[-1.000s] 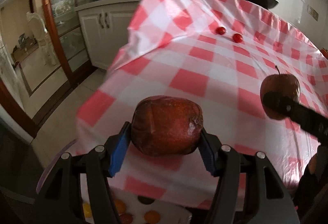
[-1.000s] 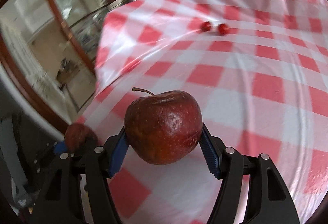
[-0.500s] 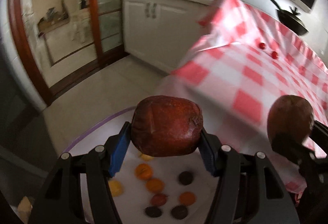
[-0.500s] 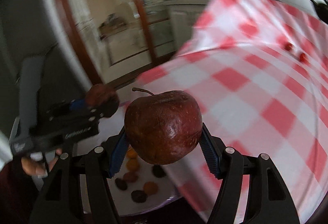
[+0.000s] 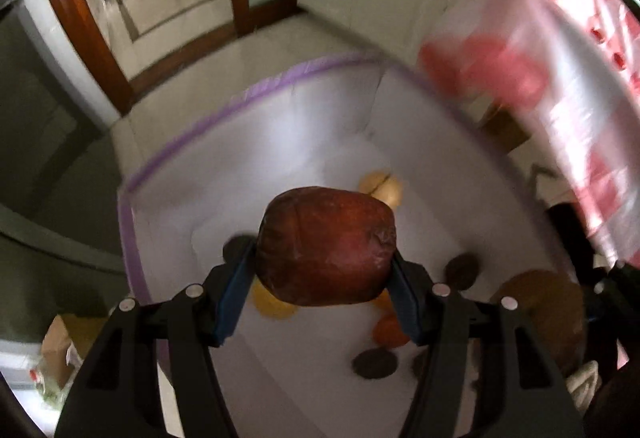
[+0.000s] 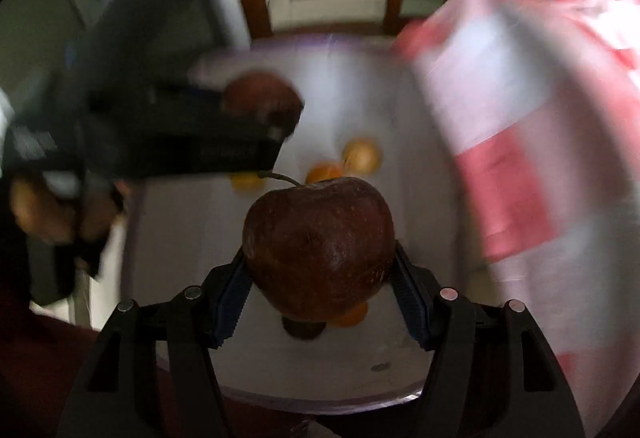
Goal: Organize fruits
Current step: 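Carry both red apples with both grippers over the white box, then open both grippers to drop the apples into the box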
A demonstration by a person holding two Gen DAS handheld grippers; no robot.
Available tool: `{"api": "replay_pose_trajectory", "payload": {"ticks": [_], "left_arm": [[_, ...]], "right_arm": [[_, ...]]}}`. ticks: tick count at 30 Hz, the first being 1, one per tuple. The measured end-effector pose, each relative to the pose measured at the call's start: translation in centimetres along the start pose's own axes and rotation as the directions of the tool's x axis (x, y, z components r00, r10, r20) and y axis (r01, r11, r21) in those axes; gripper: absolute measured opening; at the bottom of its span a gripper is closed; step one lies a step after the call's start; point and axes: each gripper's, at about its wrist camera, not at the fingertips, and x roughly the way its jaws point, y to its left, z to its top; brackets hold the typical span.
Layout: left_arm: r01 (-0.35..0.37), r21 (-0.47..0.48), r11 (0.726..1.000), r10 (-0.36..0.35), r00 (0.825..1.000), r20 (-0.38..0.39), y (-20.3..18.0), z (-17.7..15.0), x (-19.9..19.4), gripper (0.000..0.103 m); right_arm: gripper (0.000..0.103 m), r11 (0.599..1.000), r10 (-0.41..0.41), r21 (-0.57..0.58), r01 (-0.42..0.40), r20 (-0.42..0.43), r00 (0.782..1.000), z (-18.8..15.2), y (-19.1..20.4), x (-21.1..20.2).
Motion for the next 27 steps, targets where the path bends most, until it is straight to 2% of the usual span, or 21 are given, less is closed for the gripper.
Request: {"api": "replay_pose_trajectory", "payload": {"ticks": [3,6,10,13,17,19,20,21,22,23,27], "left_arm": [[-0.034,-0.027,0.999,0.032,0.997,-0.071,1.2,-0.7,1.9,0.062],[-0.065,-0.038,0.997,0.061,0.993,-0.106,2.2,-1.3,3.0,0.062],[-0.112,0.019,0.994,0.113,0.988,-0.108,1.6,-1.6,3.6,0.063],[-0.098,0.011,0.995,0.099,0.987,-0.129,1.5,-1.8,4.1,0.063],[-0.126,0.016,0.992,0.127,0.984,-0.127,1.5,-1.7,4.0,0.065],[-0.129,0.019,0.991,0.130,0.983,-0.127,1.4,-1.7,4.0,0.067],[-0.132,0.026,0.991,0.134,0.983,-0.125,1.2,-1.7,3.9,0.073],[-0.135,0.037,0.990,0.139,0.983,-0.121,0.8,-1.6,3.9,0.079],[-0.142,0.049,0.989,0.147,0.983,-0.106,0.6,-1.5,3.6,0.087],[-0.151,0.059,0.987,0.156,0.984,-0.087,0.4,-1.5,3.3,0.090],[-0.151,0.092,0.984,0.153,0.988,-0.017,-0.4,-1.0,1.8,0.092]], "right_arm": [[0.064,0.997,-0.003,-0.076,0.000,-0.049,0.999,-0.3,1.5,1.8],[0.064,0.993,0.000,-0.120,-0.008,-0.072,0.997,-0.4,2.2,2.9],[0.064,0.989,-0.004,-0.149,-0.008,-0.085,0.996,-0.6,2.8,3.7],[0.064,0.989,0.003,-0.146,-0.015,-0.083,0.997,-0.6,2.2,3.8],[0.065,0.989,-0.017,-0.149,-0.001,-0.115,0.993,-0.4,2.7,4.7],[0.067,0.988,-0.017,-0.154,0.003,-0.084,0.996,-0.4,2.9,4.1],[0.072,0.988,-0.022,-0.157,0.013,-0.057,0.998,-0.3,2.9,3.6],[0.084,0.987,-0.027,-0.159,0.021,-0.036,0.999,-0.2,2.9,3.2],[0.086,0.986,-0.029,-0.163,0.027,-0.010,1.000,-0.2,2.9,2.5],[0.086,0.986,-0.031,-0.166,0.030,0.001,1.000,-0.2,2.9,2.1],[0.086,0.981,-0.062,-0.181,0.071,0.057,0.996,-0.4,2.7,0.1]]}}
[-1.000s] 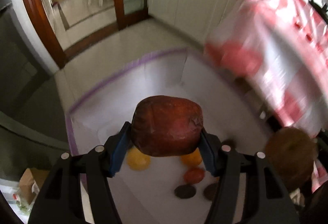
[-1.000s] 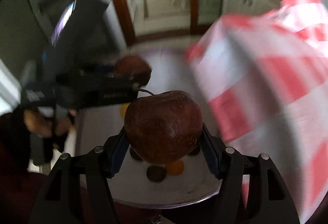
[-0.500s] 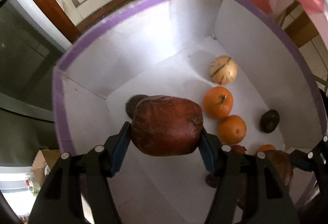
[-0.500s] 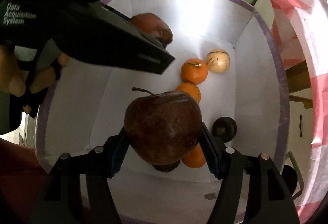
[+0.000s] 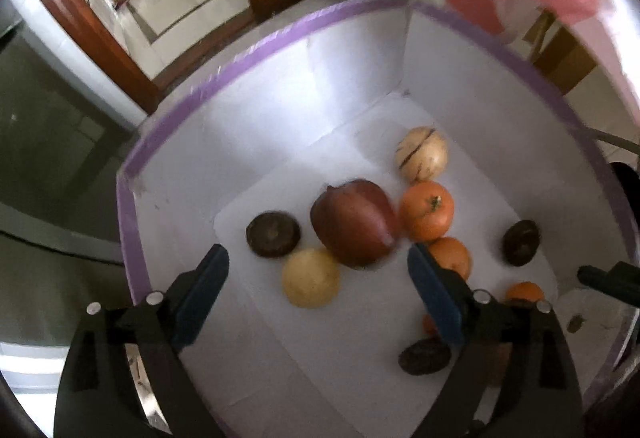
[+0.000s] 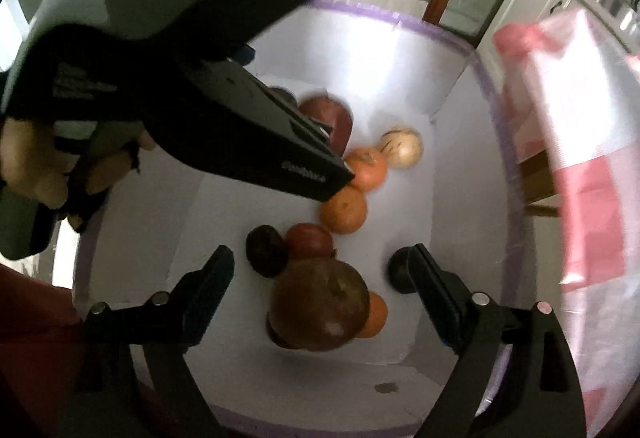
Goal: Organize fruits
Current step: 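Open both grippers to drop the apples into the box, then return both open grippers from the box to the two tomatoes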
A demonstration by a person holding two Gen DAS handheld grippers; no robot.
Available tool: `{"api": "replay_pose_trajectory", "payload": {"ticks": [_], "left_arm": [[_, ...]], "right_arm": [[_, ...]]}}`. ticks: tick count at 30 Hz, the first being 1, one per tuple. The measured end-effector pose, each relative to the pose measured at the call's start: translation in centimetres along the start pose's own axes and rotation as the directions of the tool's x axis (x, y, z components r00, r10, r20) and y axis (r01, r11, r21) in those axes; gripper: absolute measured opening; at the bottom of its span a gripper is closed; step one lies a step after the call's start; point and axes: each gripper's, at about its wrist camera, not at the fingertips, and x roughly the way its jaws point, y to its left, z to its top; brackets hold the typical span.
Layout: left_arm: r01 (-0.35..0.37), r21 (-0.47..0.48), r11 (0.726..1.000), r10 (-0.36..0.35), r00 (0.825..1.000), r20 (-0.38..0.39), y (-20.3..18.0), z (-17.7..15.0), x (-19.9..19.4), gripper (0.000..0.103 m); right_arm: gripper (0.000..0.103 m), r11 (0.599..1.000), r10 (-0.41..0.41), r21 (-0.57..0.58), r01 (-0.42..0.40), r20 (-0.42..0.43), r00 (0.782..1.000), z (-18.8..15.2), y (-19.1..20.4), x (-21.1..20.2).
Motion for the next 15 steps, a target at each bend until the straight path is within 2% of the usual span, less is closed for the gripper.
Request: {"api": "replay_pose_trajectory", "payload": {"ticks": [2,6,8,12,15], "left_arm": [[-0.016,0.002,1.000,0.016,0.999,0.041,-0.4,0.4,-0.8,0.096],[-0.077,-0.007,0.997,0.077,0.989,0.128,-0.4,1.8,-3.1,0.096],[-0.083,-0.021,0.996,0.085,0.985,0.151,-0.5,2.6,-3.9,0.097],[-0.047,-0.060,0.997,0.059,0.975,0.213,-1.0,5.0,-6.1,0.096],[0.027,-0.069,0.997,-0.005,0.956,0.293,-2.8,7.4,-9.2,0.097]], "right_arm": [[0.086,1.000,-0.015,0.005,0.015,0.043,0.999,0.1,-0.2,-1.5],[0.087,0.999,-0.032,0.040,0.027,0.120,0.992,0.2,-1.1,-4.3],[0.087,0.996,-0.041,0.081,0.028,0.166,0.985,0.5,-1.7,-6.2],[0.087,0.987,-0.058,0.162,0.016,0.256,0.965,0.8,-4.2,-9.5],[0.087,0.964,-0.116,0.266,0.018,0.360,0.925,0.2,-7.0,-13.8]]}}
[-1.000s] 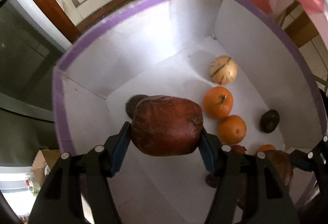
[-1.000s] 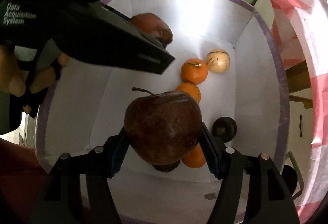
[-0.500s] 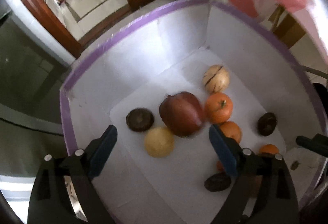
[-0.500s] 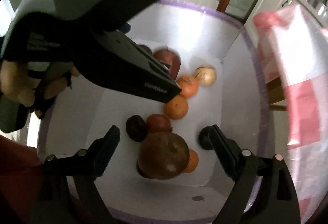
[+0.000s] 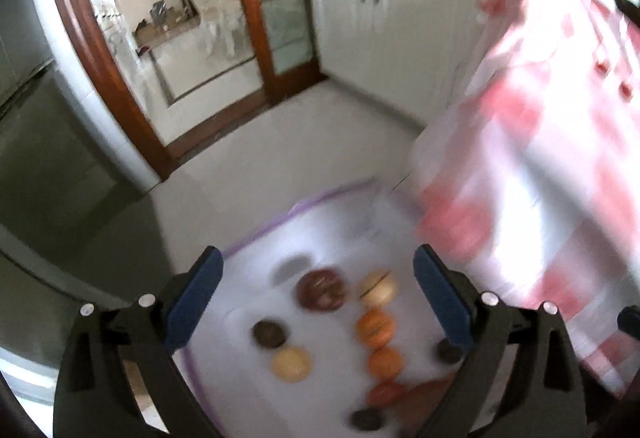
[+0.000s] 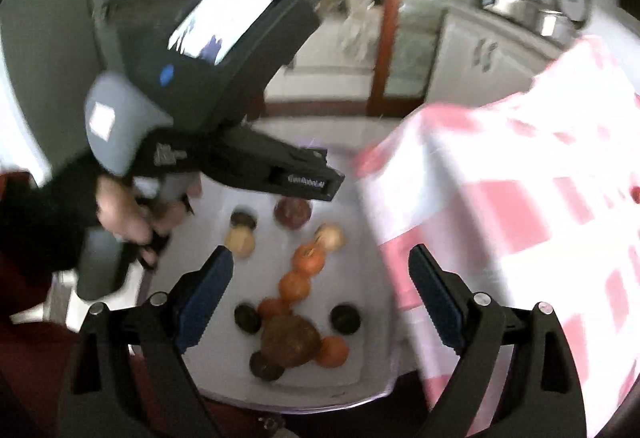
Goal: Organize fruits
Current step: 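Return both open grippers from the box to the two tomatoes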
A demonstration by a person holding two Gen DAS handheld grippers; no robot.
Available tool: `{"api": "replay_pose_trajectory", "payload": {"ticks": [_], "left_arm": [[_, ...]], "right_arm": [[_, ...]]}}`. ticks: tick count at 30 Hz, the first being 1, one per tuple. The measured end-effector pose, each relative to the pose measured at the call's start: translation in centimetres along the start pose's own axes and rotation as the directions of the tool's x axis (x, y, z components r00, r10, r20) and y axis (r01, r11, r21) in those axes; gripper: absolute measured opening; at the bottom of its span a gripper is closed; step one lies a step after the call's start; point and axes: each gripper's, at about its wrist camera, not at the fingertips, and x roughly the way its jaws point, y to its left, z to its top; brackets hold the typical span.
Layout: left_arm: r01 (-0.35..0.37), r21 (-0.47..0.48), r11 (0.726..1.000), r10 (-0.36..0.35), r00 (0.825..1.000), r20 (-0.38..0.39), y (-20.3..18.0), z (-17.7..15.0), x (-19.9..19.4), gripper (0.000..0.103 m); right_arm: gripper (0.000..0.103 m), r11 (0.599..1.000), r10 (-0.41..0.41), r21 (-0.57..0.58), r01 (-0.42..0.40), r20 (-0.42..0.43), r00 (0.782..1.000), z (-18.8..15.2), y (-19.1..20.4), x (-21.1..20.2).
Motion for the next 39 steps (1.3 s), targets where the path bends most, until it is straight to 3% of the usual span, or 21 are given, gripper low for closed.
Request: {"api": "replay_pose_trajectory", "payload": {"ticks": [3,5,9,15,18,19,22,26,29,33,36,39], "left_arm": [[0.066,0.028,0.997,-0.068,0.996,0.052,-3.1,2.2,-1.5,0.102],[0.110,0.099,0.989,-0.117,0.991,0.068,-6.5,3.9,-2.5,0.101],[0.199,0.242,0.950,-0.222,0.973,0.071,-14.2,6.6,-3.8,0.101],[0.353,0.348,0.868,-0.373,0.928,-0.011,-27.0,10.0,-2.8,0.101],[0.436,0.337,0.834,-0.446,0.893,-0.052,-31.7,11.6,-0.9,0.101],[0.473,0.327,0.818,-0.481,0.874,-0.062,-33.1,12.3,-0.2,0.101],[0.501,0.309,0.809,-0.510,0.858,-0.056,-36.3,13.6,1.6,0.101],[0.518,0.299,0.801,-0.531,0.846,-0.045,-38.8,15.0,3.3,0.101],[0.571,0.266,0.776,-0.574,0.815,-0.075,-39.4,15.9,4.3,0.101],[0.644,0.214,0.734,-0.643,0.761,-0.085,-38.6,16.3,4.8,0.101],[0.673,0.195,0.714,-0.675,0.735,-0.066,-37.8,16.2,4.6,0.101],[0.681,0.147,0.717,-0.680,0.730,-0.068,-37.3,16.4,5.0,0.101]], "right_arm": [[0.087,0.993,-0.066,0.107,0.053,0.115,0.991,1.0,-3.6,-4.0],[0.087,0.977,-0.131,0.187,0.098,0.169,0.977,1.1,-6.3,-6.6],[0.087,0.912,-0.273,0.366,0.185,0.206,0.940,0.0,-12.5,-9.8],[0.087,0.737,-0.461,0.600,0.311,0.109,0.881,-2.8,-22.6,-12.4],[0.087,0.637,-0.528,0.687,0.348,0.061,0.847,-5.3,-26.9,-13.2],[0.087,0.599,-0.544,0.719,0.354,0.041,0.838,-6.0,-28.6,-13.5],[0.087,0.507,-0.570,0.779,0.370,-0.019,0.821,-8.0,-32.5,-13.3],[0.087,0.438,-0.587,0.804,0.403,-0.084,0.805,-9.5,-37.1,-12.8],[0.087,0.416,-0.599,0.800,0.433,-0.118,0.792,-9.7,-39.6,-12.2],[0.087,0.392,-0.592,0.808,0.440,-0.145,0.792,-9.6,-43.0,-10.9],[0.087,0.384,-0.580,0.803,0.455,-0.173,0.796,-9.4,-45.4,-9.6],[0.087,0.371,-0.557,0.818,0.440,-0.184,0.810,-9.3,-48.0,-8.3]]}}
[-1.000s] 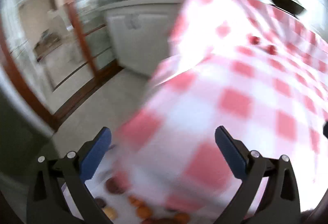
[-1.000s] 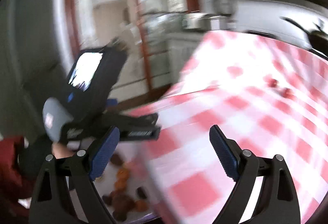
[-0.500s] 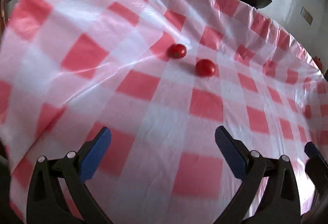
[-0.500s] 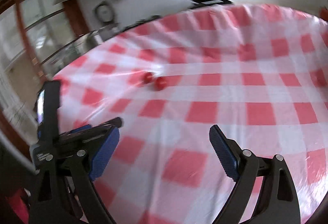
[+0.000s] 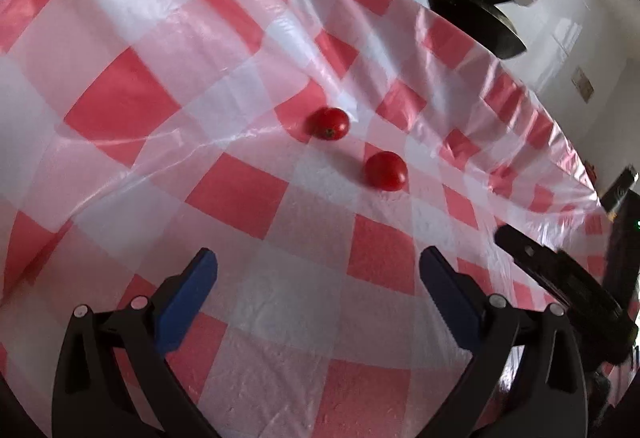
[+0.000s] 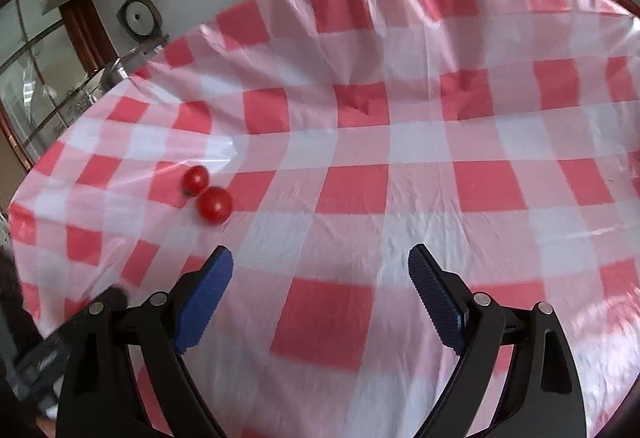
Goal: Organize fruits
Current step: 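Return both open grippers from the box to the two tomatoes, then grasp a red tomato with the right gripper and lift it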
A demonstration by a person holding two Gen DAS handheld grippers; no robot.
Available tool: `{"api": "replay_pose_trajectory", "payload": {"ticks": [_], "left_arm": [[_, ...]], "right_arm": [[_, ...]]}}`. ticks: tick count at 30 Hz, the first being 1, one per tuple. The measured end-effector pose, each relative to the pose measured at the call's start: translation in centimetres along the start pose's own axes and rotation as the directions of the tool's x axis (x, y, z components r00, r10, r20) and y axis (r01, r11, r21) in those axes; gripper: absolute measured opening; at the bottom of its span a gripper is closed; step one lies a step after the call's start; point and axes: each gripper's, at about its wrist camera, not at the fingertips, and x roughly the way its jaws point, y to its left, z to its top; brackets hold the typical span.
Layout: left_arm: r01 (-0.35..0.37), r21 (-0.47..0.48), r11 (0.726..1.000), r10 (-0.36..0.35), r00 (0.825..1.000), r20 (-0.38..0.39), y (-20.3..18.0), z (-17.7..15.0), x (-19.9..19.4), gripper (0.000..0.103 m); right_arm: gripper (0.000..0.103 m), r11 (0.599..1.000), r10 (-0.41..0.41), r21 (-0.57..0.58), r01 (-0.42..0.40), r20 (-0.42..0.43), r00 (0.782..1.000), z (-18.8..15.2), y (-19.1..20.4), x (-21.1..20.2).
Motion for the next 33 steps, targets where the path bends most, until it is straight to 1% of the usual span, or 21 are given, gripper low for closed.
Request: {"api": "replay_pose_trajectory", "payload": {"ticks": [5,7,8,9,10,11,12,14,18,21,23,24,25,26,27,29,31,33], "left_arm": [[0.026,-0.091,0.995,-0.025,1.000,0.013,1.3,0.1,-0.2,0.101],[0.033,-0.120,0.992,-0.032,0.999,0.011,1.7,0.1,-0.1,0.101],[0.035,-0.123,0.992,-0.033,0.999,0.014,1.8,0.1,-0.2,0.101],[0.035,-0.123,0.992,-0.033,0.999,0.014,1.8,0.1,-0.1,0.101],[0.035,-0.120,0.992,-0.033,0.999,0.013,1.7,0.0,-0.1,0.101],[0.039,-0.119,0.992,-0.037,0.999,0.014,1.7,0.0,-0.2,0.101],[0.039,-0.120,0.992,-0.038,0.999,0.017,1.8,0.1,-0.2,0.101],[0.039,-0.127,0.991,-0.037,0.999,0.023,1.8,0.1,-0.2,0.101],[0.045,-0.119,0.992,-0.042,0.999,0.026,1.7,0.1,-0.3,0.101],[0.043,-0.113,0.993,-0.040,0.999,0.027,1.6,0.0,-0.3,0.101],[0.042,-0.110,0.993,-0.040,0.999,0.026,1.6,0.0,-0.3,0.101],[0.043,-0.108,0.993,-0.040,0.999,0.026,1.5,0.0,-0.3,0.101],[0.042,-0.105,0.994,-0.040,0.999,0.025,1.5,0.0,-0.2,0.101],[0.040,-0.103,0.994,-0.038,0.999,0.024,1.5,0.0,-0.2,0.101],[0.039,-0.100,0.994,-0.037,0.999,0.023,1.4,0.0,-0.2,0.101],[0.036,-0.091,0.995,-0.034,0.999,0.021,1.2,0.0,-0.1,0.101],[0.034,-0.079,0.996,-0.032,0.999,0.017,1.0,0.0,-0.1,0.101],[0.028,-0.066,0.997,-0.027,1.000,0.012,0.8,0.0,0.0,0.101]], "right_arm": [[0.087,0.999,-0.009,-0.032,0.009,-0.020,1.000,2.6,1.0,3.3],[0.087,0.998,0.005,-0.055,-0.007,-0.039,0.999,3.3,1.9,4.8],[0.087,0.997,0.013,-0.072,-0.017,-0.059,0.998,3.5,2.4,5.4],[0.087,0.993,0.017,-0.110,-0.028,-0.104,0.994,3.5,3.3,6.2],[0.087,0.989,0.022,-0.139,-0.040,-0.129,0.991,3.4,4.1,6.6],[0.087,0.984,0.039,-0.166,-0.061,-0.136,0.990,3.2,4.7,6.6],[0.087,0.976,0.065,-0.198,-0.088,-0.123,0.990,2.9,5.6,6.4],[0.087,0.961,0.083,-0.252,-0.110,-0.115,0.990,2.5,6.9,6.4],[0.086,0.936,0.079,-0.330,-0.119,-0.132,0.988,2.5,10.0,7.9],[0.077,0.926,0.069,-0.357,-0.126,-0.168,0.983,2.9,11.7,9.7],[0.063,0.921,0.049,-0.369,-0.122,-0.202,0.978,3.1,12.4,10.8],[0.053,0.917,0.024,-0.385,-0.101,-0.201,0.979,3.0,12.6,11.0],[0.045,0.913,-0.006,-0.400,-0.075,-0.198,0.980,2.9,12.7,10.8],[0.041,0.914,-0.006,-0.400,-0.074,-0.196,0.981,2.7,12.5,10.3],[0.035,0.915,0.002,-0.396,-0.079,-0.192,0.981,2.4,12.1,9.7],[0.035,0.925,-0.032,-0.378,-0.020,-0.130,0.991,1.5,10.2,7.7],[0.035,0.959,-0.003,-0.282,-0.024,-0.096,0.995,1.2,7.5,5.4],[0.035,0.980,-0.008,-0.200,-0.003,-0.055,0.998,0.8,4.6,3.1]]}}
